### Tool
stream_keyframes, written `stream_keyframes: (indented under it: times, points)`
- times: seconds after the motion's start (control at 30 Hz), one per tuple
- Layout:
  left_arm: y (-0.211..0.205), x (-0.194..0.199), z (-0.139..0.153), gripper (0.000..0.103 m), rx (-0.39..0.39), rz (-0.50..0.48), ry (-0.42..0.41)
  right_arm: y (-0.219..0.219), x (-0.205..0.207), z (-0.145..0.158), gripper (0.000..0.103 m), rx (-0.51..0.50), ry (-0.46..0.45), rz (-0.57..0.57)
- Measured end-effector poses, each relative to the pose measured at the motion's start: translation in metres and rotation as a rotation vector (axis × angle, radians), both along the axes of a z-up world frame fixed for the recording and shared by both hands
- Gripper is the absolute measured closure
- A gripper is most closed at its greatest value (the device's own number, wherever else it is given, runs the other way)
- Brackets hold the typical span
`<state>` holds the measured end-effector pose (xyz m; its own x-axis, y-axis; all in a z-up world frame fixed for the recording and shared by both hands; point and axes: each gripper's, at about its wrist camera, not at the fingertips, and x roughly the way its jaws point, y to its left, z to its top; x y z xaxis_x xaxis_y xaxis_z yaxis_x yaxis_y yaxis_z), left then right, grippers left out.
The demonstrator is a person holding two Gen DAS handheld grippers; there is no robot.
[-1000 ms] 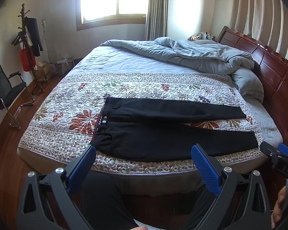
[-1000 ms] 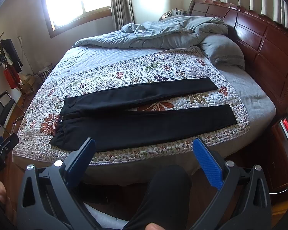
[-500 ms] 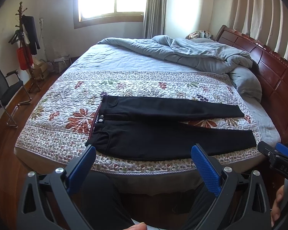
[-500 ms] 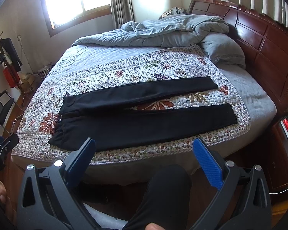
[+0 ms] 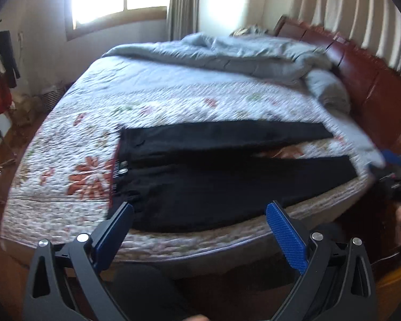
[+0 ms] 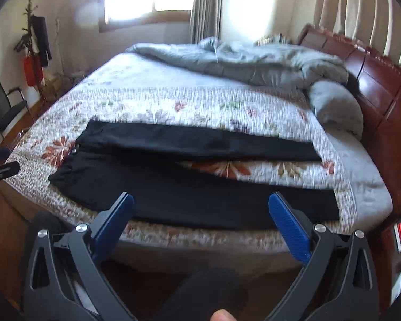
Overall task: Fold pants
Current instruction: 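Grasp the trouser waistband with the left tool while the right tool grasps the leg hems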
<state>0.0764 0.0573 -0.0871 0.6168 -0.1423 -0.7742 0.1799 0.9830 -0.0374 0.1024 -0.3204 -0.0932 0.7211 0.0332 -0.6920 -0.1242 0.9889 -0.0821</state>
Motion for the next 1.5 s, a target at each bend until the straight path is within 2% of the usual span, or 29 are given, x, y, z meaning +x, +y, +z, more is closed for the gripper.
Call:
stream_keyframes:
  times: [0.03, 0.1, 0.2, 0.3, 0.4, 0.47, 0.57, 0.67, 0.77, 0.8, 0.9, 0.97, 1.03, 1.1, 1.13, 1.17, 1.23, 1.3, 1.37, 1.43, 1.5]
  points:
    - [0.013, 0.012, -0.008, 0.004, 0.024, 0.017, 0.013, -0.003, 0.005, -0.003, 0.003, -0.01, -0.002, -0.002]
    - [0.037, 0.037, -0.023, 0.004, 0.013, 0.044, 0.057, -0.014, 0.031, -0.023, 0.003, 0.024, 0.103, 0.01]
    - [0.087, 0.087, -0.048, 0.004, -0.071, 0.111, 0.139, -0.035, 0.058, -0.048, 0.003, 0.116, 0.207, 0.023]
    - [0.128, 0.125, -0.063, 0.004, -0.144, 0.155, 0.154, -0.045, 0.082, -0.063, 0.003, 0.149, 0.257, 0.027]
    - [0.167, 0.185, -0.083, 0.004, -0.258, 0.206, 0.171, -0.054, 0.106, -0.076, 0.003, 0.203, 0.303, 0.043]
    - [0.184, 0.218, -0.097, 0.004, -0.304, 0.225, 0.177, -0.057, 0.124, -0.085, 0.003, 0.226, 0.332, 0.057]
    - [0.203, 0.284, -0.131, 0.004, -0.333, 0.209, 0.305, -0.058, 0.15, -0.094, 0.003, 0.251, 0.362, 0.087]
    - [0.213, 0.338, -0.16, 0.004, -0.33, 0.194, 0.326, -0.058, 0.172, -0.105, 0.003, 0.267, 0.394, 0.117]
    - [0.217, 0.382, -0.191, 0.004, -0.42, 0.137, 0.364, -0.058, 0.197, -0.115, 0.003, 0.292, 0.422, 0.164]
    - [0.216, 0.395, -0.2, 0.004, -0.418, 0.12, 0.375, -0.06, 0.207, -0.118, 0.003, 0.308, 0.434, 0.187]
    - [0.206, 0.417, -0.223, 0.005, -0.421, 0.077, 0.429, -0.073, 0.229, -0.125, 0.003, 0.334, 0.462, 0.198]
    - [0.199, 0.425, -0.24, 0.011, -0.414, 0.05, 0.476, -0.09, 0.244, -0.128, 0.003, 0.363, 0.477, 0.21]
    - [0.191, 0.427, -0.246, 0.013, -0.382, 0.015, 0.482, -0.111, 0.257, -0.129, 0.003, 0.402, 0.494, 0.219]
    - [0.189, 0.428, -0.246, 0.02, -0.379, -0.011, 0.481, -0.148, 0.277, -0.127, 0.003, 0.445, 0.507, 0.202]
    - [0.189, 0.428, -0.246, 0.029, -0.377, -0.016, 0.488, -0.165, 0.286, -0.127, 0.003, 0.461, 0.509, 0.189]
    - [0.189, 0.427, -0.246, 0.043, -0.376, -0.024, 0.495, -0.185, 0.296, -0.127, 0.003, 0.477, 0.508, 0.165]
    - [0.185, 0.43, -0.247, 0.052, -0.348, -0.034, 0.509, -0.238, 0.322, -0.125, 0.003, 0.507, 0.499, 0.084]
    - [0.185, 0.431, -0.248, 0.053, -0.332, -0.043, 0.513, -0.289, 0.348, -0.129, 0.003, 0.52, 0.505, 0.003]
    - [0.185, 0.432, -0.251, 0.053, -0.334, -0.036, 0.52, -0.339, 0.376, -0.139, 0.003, 0.484, 0.515, -0.091]
    - [0.184, 0.437, -0.255, 0.052, -0.34, -0.016, 0.53, -0.37, 0.395, -0.153, 0.003, 0.471, 0.534, -0.143]
    - [0.184, 0.438, -0.257, 0.044, -0.346, -0.006, 0.533, -0.396, 0.415, -0.172, 0.003, 0.453, 0.561, -0.179]
